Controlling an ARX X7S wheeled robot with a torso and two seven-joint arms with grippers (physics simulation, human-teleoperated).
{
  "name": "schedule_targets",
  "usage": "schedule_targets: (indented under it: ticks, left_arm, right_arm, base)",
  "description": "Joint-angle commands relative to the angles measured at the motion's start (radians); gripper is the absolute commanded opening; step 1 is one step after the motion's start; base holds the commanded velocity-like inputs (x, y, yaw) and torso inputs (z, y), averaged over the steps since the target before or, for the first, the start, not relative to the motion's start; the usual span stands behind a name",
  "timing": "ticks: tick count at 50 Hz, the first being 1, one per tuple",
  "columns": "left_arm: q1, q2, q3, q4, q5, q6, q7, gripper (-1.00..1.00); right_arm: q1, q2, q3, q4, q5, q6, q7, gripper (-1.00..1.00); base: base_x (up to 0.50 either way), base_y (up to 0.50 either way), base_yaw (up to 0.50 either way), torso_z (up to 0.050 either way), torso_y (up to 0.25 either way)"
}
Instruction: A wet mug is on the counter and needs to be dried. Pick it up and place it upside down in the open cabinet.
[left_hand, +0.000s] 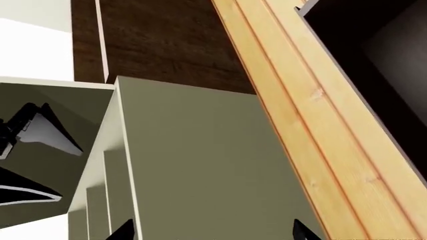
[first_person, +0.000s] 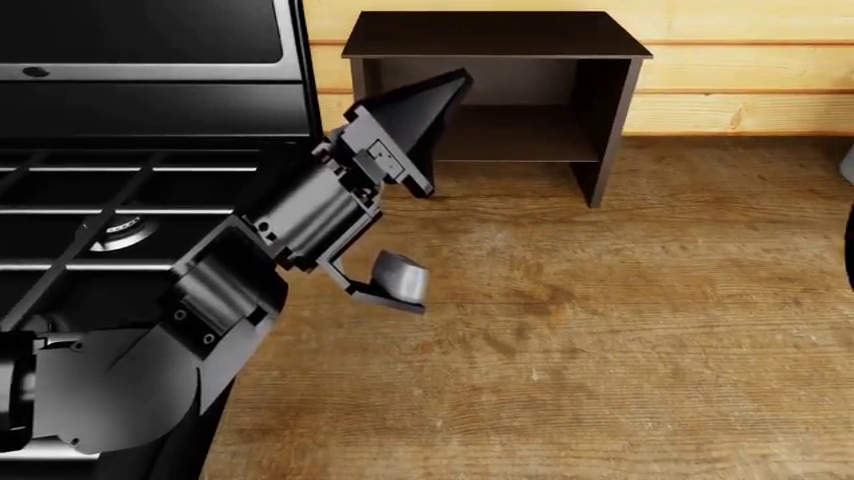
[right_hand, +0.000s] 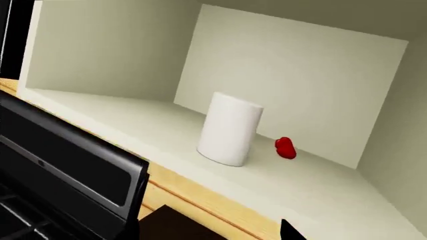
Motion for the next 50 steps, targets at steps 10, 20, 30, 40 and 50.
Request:
schedule_targets:
  ticks: [10, 20, 30, 40, 50]
  left_arm:
    - [-0.002, -0.006, -0.009, 0.008, 0.008, 0.0, 0.01, 1.0]
    - [-0.001, -0.002, -0.014, 0.005, 0.008, 0.002, 0.013, 1.0]
    - [0.002, -0.008, -0.016, 0.013, 0.017, -0.003, 0.02, 1.0]
    - [0.003, -0.017, -0.039, 0.026, -0.001, -0.005, 0.018, 1.0]
    - [0.022, -0.03, -0.178, 0.084, -0.17, -0.009, 0.011, 1.0]
  right_arm:
    - [-0.162, 0.043, 0.035, -0.117, 0.036, 0.003, -0.011, 1.0]
    - [-0.226, 0.073, 0.042, -0.175, 0.09, 0.003, -0.011, 1.0]
    - [-0.307, 0.112, 0.069, -0.235, 0.107, 0.003, -0.011, 1.0]
    - [-0.454, 0.126, 0.123, -0.337, 0.103, 0.003, -0.011, 1.0]
    - [-0.606, 0.128, 0.182, -0.446, 0.099, 0.003, -0.011, 1.0]
  base:
    - [0.0, 0.0, 0.0, 0.0, 0.0]
    - [0.0, 0.0, 0.0, 0.0, 0.0]
    - [0.0, 0.0, 0.0, 0.0, 0.0]
    - [0.0, 0.0, 0.0, 0.0, 0.0]
    - [0.0, 0.0, 0.0, 0.0, 0.0]
